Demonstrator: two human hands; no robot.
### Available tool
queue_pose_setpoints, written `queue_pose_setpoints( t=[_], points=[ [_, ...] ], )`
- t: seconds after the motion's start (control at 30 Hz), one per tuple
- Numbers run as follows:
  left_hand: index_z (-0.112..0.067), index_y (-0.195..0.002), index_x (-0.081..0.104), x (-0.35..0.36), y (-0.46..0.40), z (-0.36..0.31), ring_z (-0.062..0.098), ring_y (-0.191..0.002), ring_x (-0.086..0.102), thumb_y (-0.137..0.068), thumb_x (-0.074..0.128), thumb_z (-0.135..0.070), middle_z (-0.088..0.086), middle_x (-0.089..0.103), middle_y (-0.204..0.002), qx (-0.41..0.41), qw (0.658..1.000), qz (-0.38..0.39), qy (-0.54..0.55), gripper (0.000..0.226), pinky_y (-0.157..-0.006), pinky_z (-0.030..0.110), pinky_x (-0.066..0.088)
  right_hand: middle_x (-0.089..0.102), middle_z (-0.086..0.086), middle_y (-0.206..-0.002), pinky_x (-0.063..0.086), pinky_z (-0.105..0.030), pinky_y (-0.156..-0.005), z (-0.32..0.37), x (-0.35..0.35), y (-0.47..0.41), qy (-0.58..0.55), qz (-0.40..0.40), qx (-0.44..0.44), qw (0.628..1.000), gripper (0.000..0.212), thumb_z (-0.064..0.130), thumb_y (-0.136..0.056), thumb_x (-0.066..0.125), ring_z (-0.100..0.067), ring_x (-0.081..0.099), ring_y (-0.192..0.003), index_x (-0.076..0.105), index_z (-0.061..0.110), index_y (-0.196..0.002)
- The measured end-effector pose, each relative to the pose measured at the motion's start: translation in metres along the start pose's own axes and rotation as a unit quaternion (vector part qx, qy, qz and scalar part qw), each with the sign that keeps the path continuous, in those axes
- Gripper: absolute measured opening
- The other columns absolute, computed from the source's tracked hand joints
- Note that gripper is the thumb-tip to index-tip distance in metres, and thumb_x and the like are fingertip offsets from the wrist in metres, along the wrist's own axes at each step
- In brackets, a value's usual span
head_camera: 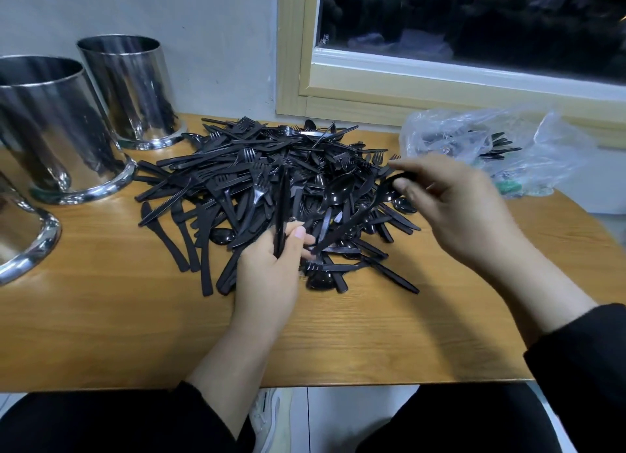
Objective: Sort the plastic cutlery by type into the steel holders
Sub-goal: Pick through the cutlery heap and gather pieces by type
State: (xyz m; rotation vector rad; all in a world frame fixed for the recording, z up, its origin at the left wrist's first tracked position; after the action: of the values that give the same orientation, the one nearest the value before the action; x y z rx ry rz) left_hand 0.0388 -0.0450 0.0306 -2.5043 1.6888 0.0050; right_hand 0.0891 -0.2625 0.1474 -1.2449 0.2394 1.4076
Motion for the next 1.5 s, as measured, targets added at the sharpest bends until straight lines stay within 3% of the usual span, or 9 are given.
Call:
queue_pose_setpoints(
  t=[0.1, 0.23, 0.37, 0.63, 0.83, 1.1, 1.33, 1.4, 1.5],
  points=[
    [-0.035, -0.09, 0.072, 0.004, 0.001, 0.005, 0.032, -0.064, 0.062, -0.104, 0.057, -0.032, -0.005, 0.077, -0.077, -0.03, 0.999, 0.04, 0.003, 0.02, -0.071, 0.038, 0.049, 0.063, 0.011, -0.097, 0.034, -0.001, -0.078, 0.008, 0.017, -0.002, 0.008, 0.011, -0.016, 1.0, 0.03, 0.02, -0.099, 0.063, 0.003, 0.053, -0.085, 0.067, 0.016, -0.128],
    [-0.022, -0.102, 0.075, 0.013, 0.004, 0.003, 0.002, -0.048, 0.053, -0.105, 0.053, -0.026, 0.001, 0.073, -0.068, -0.024, 0.993, 0.113, 0.013, 0.022, -0.063, 0.028, 0.044, 0.063, 0.01, -0.098, 0.034, -0.001, -0.08, 0.012, 0.028, -0.004, 0.009, 0.024, -0.025, 0.999, 0.029, 0.02, -0.098, 0.063, 0.001, 0.052, -0.09, 0.068, 0.016, -0.127],
    [-0.014, -0.103, 0.074, 0.017, 0.006, 0.005, 0.0, -0.042, 0.048, -0.107, 0.052, -0.021, -0.009, 0.067, -0.063, -0.029, 0.989, 0.144, 0.033, 0.024, -0.049, 0.012, 0.039, 0.061, 0.02, -0.084, 0.035, -0.004, -0.067, 0.009, 0.032, -0.005, -0.02, 0.023, 0.018, 0.999, 0.01, 0.022, -0.096, 0.066, 0.005, 0.055, -0.078, 0.071, 0.027, -0.103],
    [-0.016, -0.076, 0.062, 0.014, 0.002, 0.013, 0.021, -0.053, 0.041, -0.104, 0.052, -0.032, -0.006, 0.048, -0.053, -0.015, 0.992, 0.121, -0.002, 0.034, -0.073, 0.055, 0.055, 0.069, 0.018, -0.1, 0.037, -0.003, -0.068, -0.013, 0.054, -0.005, -0.025, 0.05, 0.075, 0.996, 0.016, 0.031, -0.1, 0.06, 0.004, 0.059, -0.084, 0.069, 0.027, -0.112],
    [-0.012, -0.079, 0.059, 0.006, -0.004, 0.018, 0.012, -0.049, 0.036, -0.106, 0.047, -0.027, -0.01, 0.047, -0.055, -0.012, 0.998, 0.059, 0.009, 0.033, -0.058, 0.033, 0.032, 0.058, 0.001, -0.127, 0.047, -0.035, -0.096, -0.055, 0.099, 0.012, 0.138, 0.201, 0.048, 0.969, 0.034, 0.012, -0.096, 0.062, -0.022, 0.056, -0.116, 0.066, 0.018, -0.13],
    [-0.031, -0.095, 0.068, 0.005, -0.005, 0.02, 0.012, -0.052, 0.037, -0.106, 0.047, -0.029, -0.006, 0.052, -0.069, -0.018, 0.997, 0.05, 0.055, 0.024, -0.053, 0.032, 0.03, 0.062, 0.0, -0.104, 0.046, -0.039, -0.078, -0.046, 0.08, 0.012, 0.155, 0.093, -0.014, 0.983, 0.019, 0.024, -0.091, 0.07, -0.025, 0.05, -0.095, 0.076, 0.016, -0.107],
    [-0.02, -0.087, 0.061, 0.005, -0.001, 0.01, 0.014, -0.045, 0.046, -0.108, 0.044, -0.018, -0.001, 0.057, -0.062, -0.006, 0.997, 0.048, 0.056, 0.028, -0.046, 0.022, 0.037, 0.063, 0.022, -0.078, 0.038, -0.004, -0.068, -0.01, 0.035, 0.012, -0.077, -0.033, 0.058, 0.995, 0.015, 0.021, -0.098, 0.063, 0.005, 0.06, -0.074, 0.074, 0.024, -0.108],
    [-0.023, -0.096, 0.062, 0.006, 0.0, 0.008, 0.014, -0.046, 0.05, -0.109, 0.043, -0.018, -0.002, 0.063, -0.067, -0.006, 0.997, 0.052, 0.063, 0.024, -0.045, 0.019, 0.036, 0.055, 0.028, -0.066, 0.038, -0.006, -0.065, 0.004, 0.043, 0.014, -0.138, -0.031, 0.082, 0.986, 0.019, 0.025, -0.102, 0.057, 0.01, 0.056, -0.066, 0.067, 0.037, -0.093],
    [-0.023, -0.102, 0.062, 0.005, -0.001, 0.008, 0.016, -0.047, 0.053, -0.11, 0.042, -0.019, -0.003, 0.066, -0.07, -0.009, 0.996, 0.049, 0.069, 0.023, -0.046, 0.019, 0.038, 0.038, 0.012, -0.054, 0.033, -0.028, -0.055, 0.013, 0.069, 0.02, -0.229, -0.011, 0.146, 0.962, 0.036, 0.033, -0.106, 0.046, -0.007, 0.036, -0.051, 0.067, 0.018, -0.081]
  ],
)
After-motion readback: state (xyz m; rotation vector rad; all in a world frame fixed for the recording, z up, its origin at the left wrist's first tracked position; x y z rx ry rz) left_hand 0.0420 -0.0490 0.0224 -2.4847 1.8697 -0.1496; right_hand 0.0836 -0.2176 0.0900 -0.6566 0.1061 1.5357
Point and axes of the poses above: each hand's wrist, its own y-axis away from the middle knuckle, its own x-axis out of the palm, z = x × y, the point moved 8 cm from there along -y, towards the middle knuckle
